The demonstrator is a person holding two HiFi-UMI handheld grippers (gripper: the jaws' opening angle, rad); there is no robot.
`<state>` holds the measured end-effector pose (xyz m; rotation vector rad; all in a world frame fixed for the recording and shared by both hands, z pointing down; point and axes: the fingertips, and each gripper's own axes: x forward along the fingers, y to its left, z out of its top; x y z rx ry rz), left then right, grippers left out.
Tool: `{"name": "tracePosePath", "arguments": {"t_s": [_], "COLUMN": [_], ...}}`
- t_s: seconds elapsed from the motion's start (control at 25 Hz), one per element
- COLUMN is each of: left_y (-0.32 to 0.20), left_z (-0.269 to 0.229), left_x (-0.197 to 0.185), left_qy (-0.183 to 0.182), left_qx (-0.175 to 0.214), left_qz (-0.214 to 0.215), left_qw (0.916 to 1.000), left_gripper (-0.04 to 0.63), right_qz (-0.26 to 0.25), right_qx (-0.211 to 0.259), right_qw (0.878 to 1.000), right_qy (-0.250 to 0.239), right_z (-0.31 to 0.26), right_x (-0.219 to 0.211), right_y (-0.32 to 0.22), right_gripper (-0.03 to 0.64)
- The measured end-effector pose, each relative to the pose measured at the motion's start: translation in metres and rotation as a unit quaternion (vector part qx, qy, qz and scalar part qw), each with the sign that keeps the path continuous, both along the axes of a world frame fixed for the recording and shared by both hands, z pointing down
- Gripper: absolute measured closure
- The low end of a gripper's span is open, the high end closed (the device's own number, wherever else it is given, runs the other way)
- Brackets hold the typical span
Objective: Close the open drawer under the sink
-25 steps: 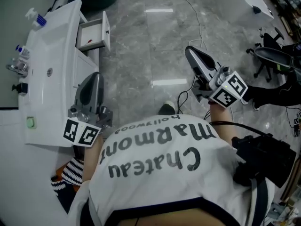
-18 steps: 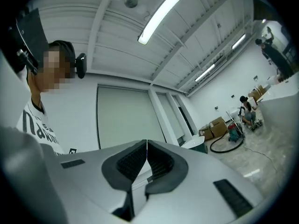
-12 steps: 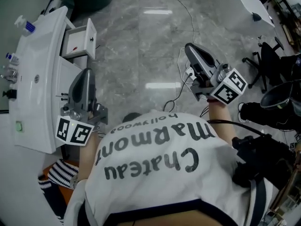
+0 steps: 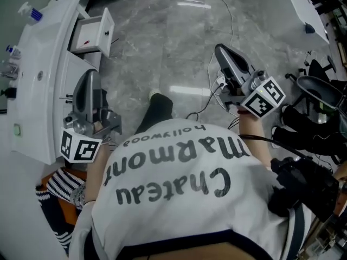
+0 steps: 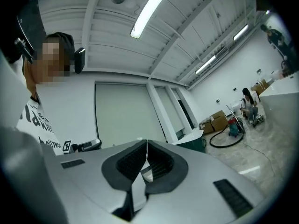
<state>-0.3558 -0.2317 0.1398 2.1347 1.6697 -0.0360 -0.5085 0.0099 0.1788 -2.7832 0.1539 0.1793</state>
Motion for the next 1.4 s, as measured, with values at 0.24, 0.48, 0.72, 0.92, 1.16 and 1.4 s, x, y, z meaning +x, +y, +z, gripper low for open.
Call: {"name": "tracePosePath", "arguments": {"t_s": [0.24,0.48,0.72,0.92,1.16,1.4], "left_y": [0.004,0.034,0.093,0.138,0.157,0.163], "left_z": [0.003,0.003,-0.005,-0.013,-0.008,-0.005], "left_x": [0.001,0.048,0.143,0.205,0.265,0.317], "left_qy": [0.007,0.002,-0.011,-0.005,-0.018,-0.021], "left_qx": [0.012,0.015,0.037,0.036,0.030,0.039], "left_qz": [-0.001,-0.010,-0.032,-0.020,-0.017,-0.041], "left_qw": [0.9999,0.9998,0.9987,0.9992,0.9992,0.9982], "left_gripper": [0.588,0.588,0.588,0.588,0.588,0.588], "right_qz": [0.011,0.013,0.007,0.002,-0.008,-0.041], "right_qx": [0.032,0.029,0.034,0.032,0.037,0.029], "right_qw": [0.999,0.999,0.999,0.999,0.999,0.999], "right_qy": [0.022,0.019,0.017,0.020,0.025,0.007], "right_z": [0.003,-0.002,-0.020,-0.030,-0.038,-0.038], "right_x": [-0.011,0.031,0.126,0.195,0.264,0.333], "right_y": [0.007,0.040,0.110,0.148,0.166,0.180], "right_gripper": [0.603,0.603,0.604,0.603,0.603,0.603]}}
